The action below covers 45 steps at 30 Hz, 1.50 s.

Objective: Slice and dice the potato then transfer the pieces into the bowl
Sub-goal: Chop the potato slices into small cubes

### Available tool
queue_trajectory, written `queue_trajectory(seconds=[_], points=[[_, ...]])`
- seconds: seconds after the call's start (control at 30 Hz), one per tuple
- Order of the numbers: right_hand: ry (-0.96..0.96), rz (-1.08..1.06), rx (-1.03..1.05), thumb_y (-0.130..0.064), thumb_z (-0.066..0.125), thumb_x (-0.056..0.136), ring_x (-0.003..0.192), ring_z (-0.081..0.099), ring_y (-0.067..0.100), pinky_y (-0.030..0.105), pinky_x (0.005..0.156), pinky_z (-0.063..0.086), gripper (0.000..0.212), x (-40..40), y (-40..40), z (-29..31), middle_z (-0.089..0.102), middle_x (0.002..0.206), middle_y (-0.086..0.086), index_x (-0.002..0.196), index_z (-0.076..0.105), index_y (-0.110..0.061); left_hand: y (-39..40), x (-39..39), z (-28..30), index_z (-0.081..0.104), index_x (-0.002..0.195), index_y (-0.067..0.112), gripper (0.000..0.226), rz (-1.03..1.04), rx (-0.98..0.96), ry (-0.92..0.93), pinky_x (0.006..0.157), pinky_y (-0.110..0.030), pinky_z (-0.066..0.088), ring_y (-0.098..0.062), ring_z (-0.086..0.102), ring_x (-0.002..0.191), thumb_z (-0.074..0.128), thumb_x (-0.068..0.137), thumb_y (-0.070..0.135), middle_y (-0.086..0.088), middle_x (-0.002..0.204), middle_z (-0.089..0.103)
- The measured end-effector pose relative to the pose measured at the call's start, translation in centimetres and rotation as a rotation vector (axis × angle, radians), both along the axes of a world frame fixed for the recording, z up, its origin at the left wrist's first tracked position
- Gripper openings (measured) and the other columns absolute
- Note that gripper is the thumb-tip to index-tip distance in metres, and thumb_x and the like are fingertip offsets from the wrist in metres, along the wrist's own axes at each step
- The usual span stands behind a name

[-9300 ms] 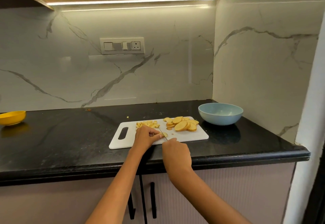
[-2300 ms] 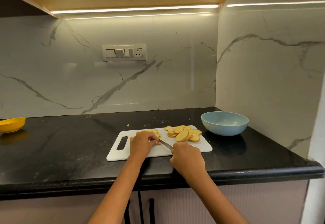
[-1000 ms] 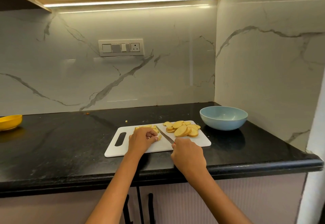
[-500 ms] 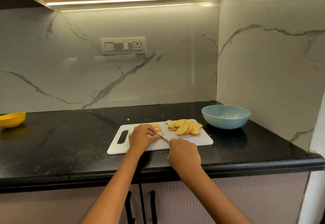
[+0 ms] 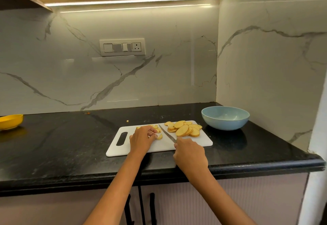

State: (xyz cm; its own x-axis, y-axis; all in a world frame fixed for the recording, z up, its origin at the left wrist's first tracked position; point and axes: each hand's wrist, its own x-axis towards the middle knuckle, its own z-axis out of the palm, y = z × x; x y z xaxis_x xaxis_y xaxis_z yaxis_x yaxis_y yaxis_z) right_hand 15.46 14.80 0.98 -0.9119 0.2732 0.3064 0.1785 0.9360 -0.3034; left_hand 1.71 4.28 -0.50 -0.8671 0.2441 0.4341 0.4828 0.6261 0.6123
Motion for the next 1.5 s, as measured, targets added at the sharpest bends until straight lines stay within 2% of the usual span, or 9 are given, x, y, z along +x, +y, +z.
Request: queue_trajectory(seconds=[0.1, 0.3, 0.53, 0.73, 0.9, 1.03, 1.2, 1.37, 1.5], points=[[0.015, -0.041, -0.087, -0.025, 0.044, 0.099, 0.082, 0.058, 0.013, 0.023, 0.070, 0.042, 0.019, -1.0, 1.1, 0.0, 0.062, 0.101, 0.003, 0.108, 0.057, -0.013, 0.3, -0.4, -0.1, 0.070, 0.094, 0.023, 0.015, 0.008, -0.018, 0.024, 0.095, -0.042, 0.041, -0.017, 0.059, 0.102, 0.056, 0.091, 0.018, 0.002, 0.101, 0.070], [-0.011, -0.051, -0.112, -0.030, 0.040, 0.100, 0.079, 0.055, 0.012, 0.024, 0.070, 0.040, 0.024, -2.3, 1.7, -0.2, 0.060, 0.097, 0.001, 0.106, 0.057, -0.015, 0.9, -0.8, -0.3, 0.071, 0.098, 0.026, 0.017, -0.054, -0.172, 0.070, 0.091, -0.037, 0.031, -0.015, 0.053, 0.109, 0.055, 0.092, 0.030, 0.007, 0.110, 0.067], [0.026, -0.039, -0.094, -0.029, 0.040, 0.100, 0.078, 0.052, 0.011, 0.024, 0.069, 0.038, 0.024, -2.3, 1.6, -0.3, 0.060, 0.098, 0.002, 0.108, 0.057, -0.014, 0.4, -1.2, -0.2, 0.069, 0.086, 0.025, 0.029, 0.018, -0.157, 0.062, 0.091, -0.035, 0.032, -0.018, 0.055, 0.108, 0.049, 0.093, 0.006, 0.002, 0.112, 0.065], [0.066, -0.034, -0.057, -0.026, 0.042, 0.100, 0.076, 0.051, 0.010, 0.022, 0.067, 0.037, 0.021, -2.1, 1.5, -0.7, 0.060, 0.099, 0.001, 0.111, 0.056, -0.014, -0.2, -1.1, -0.2, 0.070, 0.092, 0.022, 0.027, 0.105, -0.196, 0.065, 0.105, -0.042, 0.026, -0.020, 0.053, 0.111, 0.046, 0.095, 0.008, 0.001, 0.111, 0.064], [0.090, -0.044, -0.028, -0.026, 0.042, 0.100, 0.082, 0.058, 0.012, 0.021, 0.068, 0.039, 0.023, -2.4, 1.4, -0.9, 0.062, 0.102, 0.003, 0.113, 0.056, -0.013, 0.0, -1.1, -0.3, 0.067, 0.100, 0.022, 0.021, -0.039, -0.047, 0.026, 0.097, -0.038, 0.036, -0.015, 0.058, 0.104, 0.049, 0.095, 0.014, 0.004, 0.100, 0.070], [0.094, -0.028, -0.011, -0.024, 0.043, 0.099, 0.086, 0.060, 0.015, 0.022, 0.069, 0.039, 0.024, -3.3, 1.3, -0.7, 0.062, 0.102, 0.004, 0.113, 0.057, -0.012, -0.1, -1.1, -0.4, 0.068, 0.097, 0.028, 0.017, -0.151, -0.052, -0.032, 0.092, -0.038, 0.044, -0.007, 0.057, 0.090, 0.070, 0.081, 0.033, 0.012, 0.095, 0.067], [0.198, 0.010, -0.036, -0.027, 0.040, 0.100, 0.071, 0.051, 0.010, 0.020, 0.062, 0.037, 0.028, -4.6, 1.1, -0.6, 0.065, 0.098, 0.002, 0.123, 0.053, -0.015, -0.1, -1.1, -0.4, 0.071, 0.085, 0.030, 0.007, -0.146, -0.116, 0.035, 0.092, -0.042, 0.043, -0.005, 0.054, 0.085, 0.067, 0.085, 0.024, 0.014, 0.094, 0.067], [0.329, 0.021, 0.026, -0.028, 0.030, 0.103, 0.067, 0.050, 0.010, 0.023, 0.060, 0.042, 0.040, -5.4, 2.1, 0.3, 0.065, 0.091, 0.002, 0.142, 0.033, -0.019, -0.4, -2.1, 0.2, 0.072, 0.088, 0.026, 0.008, -0.154, -0.215, 0.139, 0.095, -0.036, 0.036, -0.010, 0.053, 0.096, 0.065, 0.086, 0.025, 0.009, 0.098, 0.069], [0.376, 0.062, 0.090, -0.030, 0.030, 0.103, 0.062, 0.049, 0.010, 0.016, 0.050, 0.034, 0.036, -7.4, 3.3, 1.1, 0.064, 0.087, 0.001, 0.136, 0.038, -0.019, -0.7, -3.7, 0.8, 0.072, 0.093, 0.026, 0.012, -0.110, -0.359, 0.227, 0.085, -0.031, 0.028, -0.014, 0.049, 0.105, 0.061, 0.088, 0.022, 0.007, 0.103, 0.068]])
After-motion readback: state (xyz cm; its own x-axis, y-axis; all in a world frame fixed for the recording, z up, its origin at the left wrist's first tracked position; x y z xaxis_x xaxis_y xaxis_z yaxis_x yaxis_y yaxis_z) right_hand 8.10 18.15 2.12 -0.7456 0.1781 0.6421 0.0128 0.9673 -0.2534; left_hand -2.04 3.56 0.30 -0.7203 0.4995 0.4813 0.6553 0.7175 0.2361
